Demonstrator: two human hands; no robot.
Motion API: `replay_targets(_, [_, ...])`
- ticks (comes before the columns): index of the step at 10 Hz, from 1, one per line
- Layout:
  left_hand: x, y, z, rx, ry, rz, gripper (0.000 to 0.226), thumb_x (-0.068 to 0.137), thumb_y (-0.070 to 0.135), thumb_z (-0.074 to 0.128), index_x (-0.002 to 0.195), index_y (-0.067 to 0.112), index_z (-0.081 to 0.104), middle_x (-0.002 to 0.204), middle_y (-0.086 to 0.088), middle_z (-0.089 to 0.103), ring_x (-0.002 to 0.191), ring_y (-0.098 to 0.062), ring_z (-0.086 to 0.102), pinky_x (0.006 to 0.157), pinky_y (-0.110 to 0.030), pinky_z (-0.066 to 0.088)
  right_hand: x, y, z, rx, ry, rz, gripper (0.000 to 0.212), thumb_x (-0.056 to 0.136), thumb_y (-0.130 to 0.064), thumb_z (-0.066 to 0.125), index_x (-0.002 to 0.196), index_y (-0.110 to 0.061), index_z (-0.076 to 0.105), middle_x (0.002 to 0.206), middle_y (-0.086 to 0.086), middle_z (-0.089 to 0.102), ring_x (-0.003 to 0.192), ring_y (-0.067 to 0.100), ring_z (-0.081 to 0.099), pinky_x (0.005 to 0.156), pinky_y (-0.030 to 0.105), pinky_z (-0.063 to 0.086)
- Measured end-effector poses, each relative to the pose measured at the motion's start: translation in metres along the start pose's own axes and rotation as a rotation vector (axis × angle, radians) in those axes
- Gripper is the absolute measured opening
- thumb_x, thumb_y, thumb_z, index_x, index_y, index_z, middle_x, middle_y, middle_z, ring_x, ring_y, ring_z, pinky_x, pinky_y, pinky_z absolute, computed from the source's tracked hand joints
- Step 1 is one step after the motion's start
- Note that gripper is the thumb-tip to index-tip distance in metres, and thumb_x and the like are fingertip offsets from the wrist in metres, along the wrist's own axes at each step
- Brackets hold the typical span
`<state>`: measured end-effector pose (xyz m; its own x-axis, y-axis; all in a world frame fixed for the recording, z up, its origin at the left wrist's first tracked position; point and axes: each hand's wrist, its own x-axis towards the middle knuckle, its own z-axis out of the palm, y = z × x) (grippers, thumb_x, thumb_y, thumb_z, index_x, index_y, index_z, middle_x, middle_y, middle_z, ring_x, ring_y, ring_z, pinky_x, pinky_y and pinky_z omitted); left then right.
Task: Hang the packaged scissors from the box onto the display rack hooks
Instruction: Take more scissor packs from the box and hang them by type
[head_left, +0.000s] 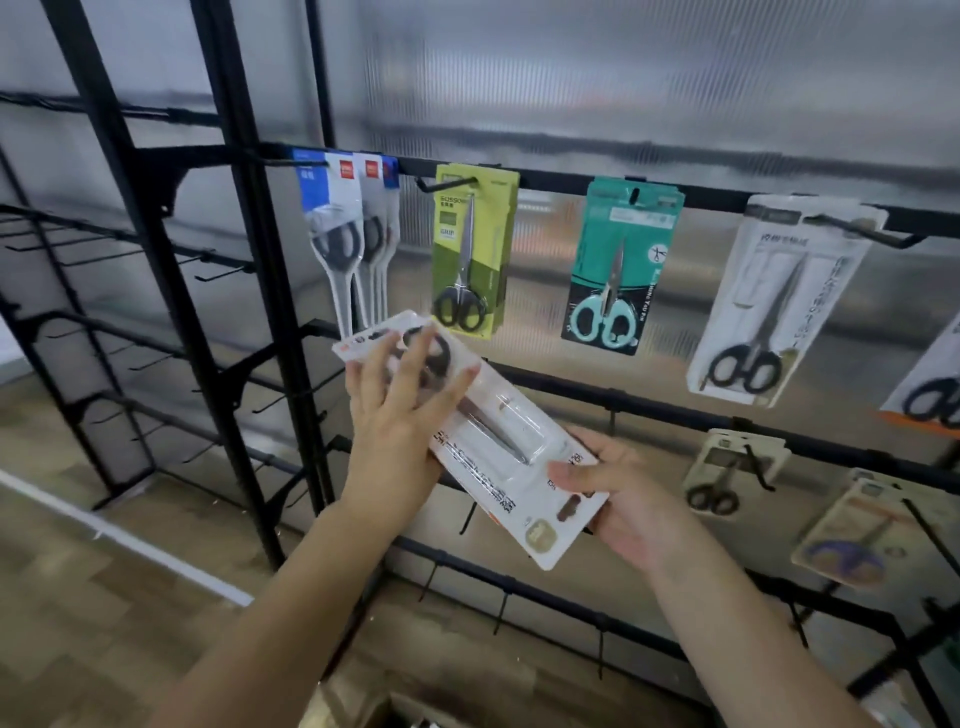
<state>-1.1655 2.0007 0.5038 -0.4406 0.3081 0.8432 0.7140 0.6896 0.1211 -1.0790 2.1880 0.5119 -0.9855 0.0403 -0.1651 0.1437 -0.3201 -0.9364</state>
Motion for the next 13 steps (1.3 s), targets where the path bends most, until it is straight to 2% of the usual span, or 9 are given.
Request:
replay_targets(2, [-0.019, 0.0, 0.009, -0.377, -0.062, -0.571, 0.063, 0.098, 0.015, 0.048, 0.148, 0.034, 0.015, 0.159, 0.001, 0.006, 0.143, -0.012, 0.015, 0.114, -0.042, 0.025, 0.01, 0.023, 0.006, 0.112, 0.089, -0.113, 0.047, 0.057, 0.004, 0.067, 0.103, -0.007, 0.066, 0.094, 0.015, 0.072, 0.072, 0.026, 0.068, 0.054, 0.03, 0.051])
replay_targets(3, [-0.032, 0.002, -0.004, -1.513, 0.287, -1.297, 0.077, 0.085, 0.06, 0.048, 0.147, 0.017, 0.028, 0.149, -0.014, 0.038, 0.134, -0.027, 0.041, 0.093, -0.044, 0.043, 0.014, 0.032, 0.006, 0.066, 0.129, -0.081, 0.045, 0.056, 0.003, 0.066, 0.101, -0.006, 0.066, 0.086, 0.013, 0.073, 0.065, 0.023, 0.067, 0.044, 0.023, 0.047])
replay_targets(4, [-0.027, 0.005, 0.02, -1.372, -0.203, -1.138, 0.059, 0.083, 0.061, 0.048, 0.117, 0.014, 0.057, 0.094, -0.001, 0.074, 0.083, -0.016, 0.071, 0.06, -0.03, 0.055, 0.018, 0.04, 0.004, -0.015, 0.134, -0.034, 0.043, 0.066, 0.008, 0.065, 0.106, -0.007, 0.066, 0.09, 0.013, 0.072, 0.066, 0.021, 0.066, 0.045, 0.024, 0.047])
replay_targets(5, [-0.028, 0.0, 0.018, -1.738, -0.309, -1.129, 0.039, 0.091, 0.039, 0.052, 0.113, 0.01, 0.065, 0.093, -0.01, 0.069, 0.071, -0.027, 0.066, 0.047, -0.031, 0.048, 0.02, 0.046, 0.0, -0.085, 0.182, -0.044, 0.035, 0.074, 0.012, 0.062, 0.104, -0.006, 0.067, 0.088, 0.012, 0.073, 0.066, 0.021, 0.066, 0.047, 0.024, 0.048])
replay_targets(6, [-0.029, -0.012, 0.023, -1.769, -0.216, -1.078, 0.023, 0.087, 0.023, 0.054, 0.096, 0.015, 0.074, 0.09, -0.009, 0.069, 0.073, -0.029, 0.065, 0.05, -0.034, 0.049, 0.022, 0.047, -0.002, -0.105, 0.321, -0.095, 0.022, 0.073, 0.01, 0.068, 0.088, -0.006, 0.066, 0.074, 0.006, 0.071, 0.061, 0.019, 0.063, 0.048, 0.025, 0.051])
replay_targets(7, [-0.025, -0.019, 0.019, -1.738, -0.114, -1.178, 0.043, 0.079, 0.017, 0.057, 0.121, 0.009, 0.062, 0.113, -0.014, 0.065, 0.102, -0.032, 0.061, 0.079, -0.042, 0.053, 0.024, 0.044, -0.005, -0.095, 0.44, -0.175, 0.02, 0.072, 0.008, 0.07, 0.084, -0.006, 0.062, 0.079, 0.008, 0.07, 0.068, 0.021, 0.063, 0.054, 0.028, 0.051])
replay_targets(9, [-0.024, -0.024, 0.014, -1.779, -0.001, -1.148, 0.045, 0.084, 0.023, 0.05, 0.128, 0.015, 0.053, 0.105, -0.007, 0.066, 0.096, -0.024, 0.064, 0.075, -0.035, 0.057, 0.031, 0.043, -0.008, 0.038, 0.551, -0.196, 0.034, 0.073, 0.002, 0.07, 0.103, -0.01, 0.061, 0.091, 0.011, 0.07, 0.073, 0.022, 0.066, 0.057, 0.032, 0.051])
replay_targets(11, [-0.022, -0.025, 0.011, -1.764, 0.041, -1.131, 0.057, 0.084, 0.021, 0.051, 0.139, 0.01, 0.044, 0.126, -0.015, 0.056, 0.118, -0.035, 0.053, 0.088, -0.044, 0.05, 0.036, 0.044, -0.007, 0.162, 0.461, 0.041, 0.022, 0.075, -0.007, 0.068, 0.095, -0.001, 0.064, 0.094, 0.015, 0.07, 0.077, 0.026, 0.066, 0.055, 0.033, 0.052])
replay_targets(13, [-0.022, -0.035, 0.008, -1.774, 0.051, -1.188, 0.061, 0.084, 0.025, 0.05, 0.142, 0.008, 0.04, 0.141, -0.021, 0.046, 0.128, -0.039, 0.045, 0.082, -0.039, 0.055, 0.039, 0.04, -0.003, 0.08, 0.551, -0.11, 0.008, 0.078, -0.003, 0.067, 0.086, -0.001, 0.065, 0.084, 0.012, 0.071, 0.072, 0.024, 0.067, 0.061, 0.034, 0.053])
